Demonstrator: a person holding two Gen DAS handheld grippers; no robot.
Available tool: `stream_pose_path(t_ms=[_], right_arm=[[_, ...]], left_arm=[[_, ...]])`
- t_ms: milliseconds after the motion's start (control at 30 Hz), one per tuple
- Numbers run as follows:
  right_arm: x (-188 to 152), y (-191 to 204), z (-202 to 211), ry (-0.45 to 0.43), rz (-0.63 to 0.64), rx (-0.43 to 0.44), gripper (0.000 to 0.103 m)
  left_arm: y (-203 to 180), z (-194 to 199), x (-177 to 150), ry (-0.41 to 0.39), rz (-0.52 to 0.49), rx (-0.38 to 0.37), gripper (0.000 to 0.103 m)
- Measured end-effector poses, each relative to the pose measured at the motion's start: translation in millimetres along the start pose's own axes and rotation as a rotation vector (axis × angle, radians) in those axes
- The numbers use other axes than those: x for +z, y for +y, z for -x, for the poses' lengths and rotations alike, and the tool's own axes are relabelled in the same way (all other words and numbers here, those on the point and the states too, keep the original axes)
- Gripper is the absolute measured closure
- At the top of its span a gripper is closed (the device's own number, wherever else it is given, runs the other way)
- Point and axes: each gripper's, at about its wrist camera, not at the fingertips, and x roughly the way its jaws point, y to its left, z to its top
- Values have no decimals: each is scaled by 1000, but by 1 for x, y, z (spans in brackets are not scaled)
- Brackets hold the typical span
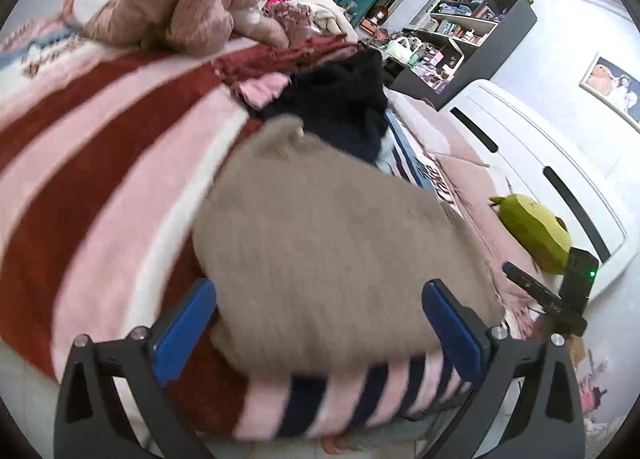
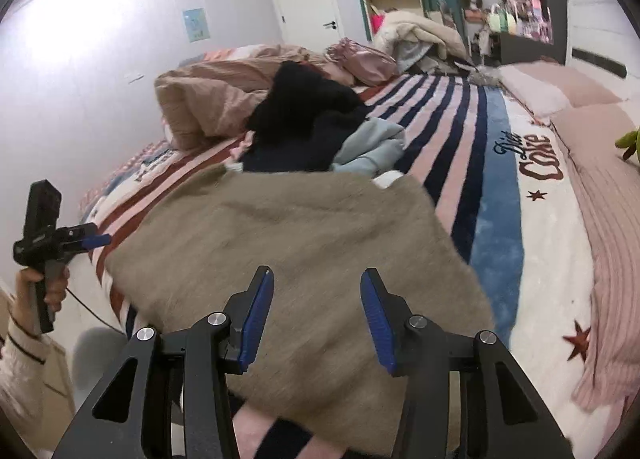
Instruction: Fold small clothes
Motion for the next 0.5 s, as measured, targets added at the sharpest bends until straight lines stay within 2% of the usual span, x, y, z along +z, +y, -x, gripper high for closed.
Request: stream_pose_path(t_ms=[33, 100, 133, 167, 233, 400, 500], right_arm=[[-5, 7, -2, -10, 12, -4, 63], [-12, 15, -6, -20, 19, 4, 71], [-15, 19, -10, -16, 13, 24, 83], [-16, 22, -14, -9, 4, 50, 89], [-19, 30, -21, 5, -4, 94, 94], [-23, 57, -29, 8, 28, 140, 95], [-24, 67, -36, 14, 57, 145, 95]], left_arm=[[-2, 0, -10, 4, 4, -5, 1], [-4, -5, -26, 23, 26, -36, 1], [-5, -9, -30, 21, 27, -25, 1], [-7, -12, -33, 15, 22, -7, 1], [-10, -20, -36, 6, 11, 22, 1], [-5, -20, -42, -16, 70, 27, 1], [2, -23, -46, 24, 101, 31, 1]])
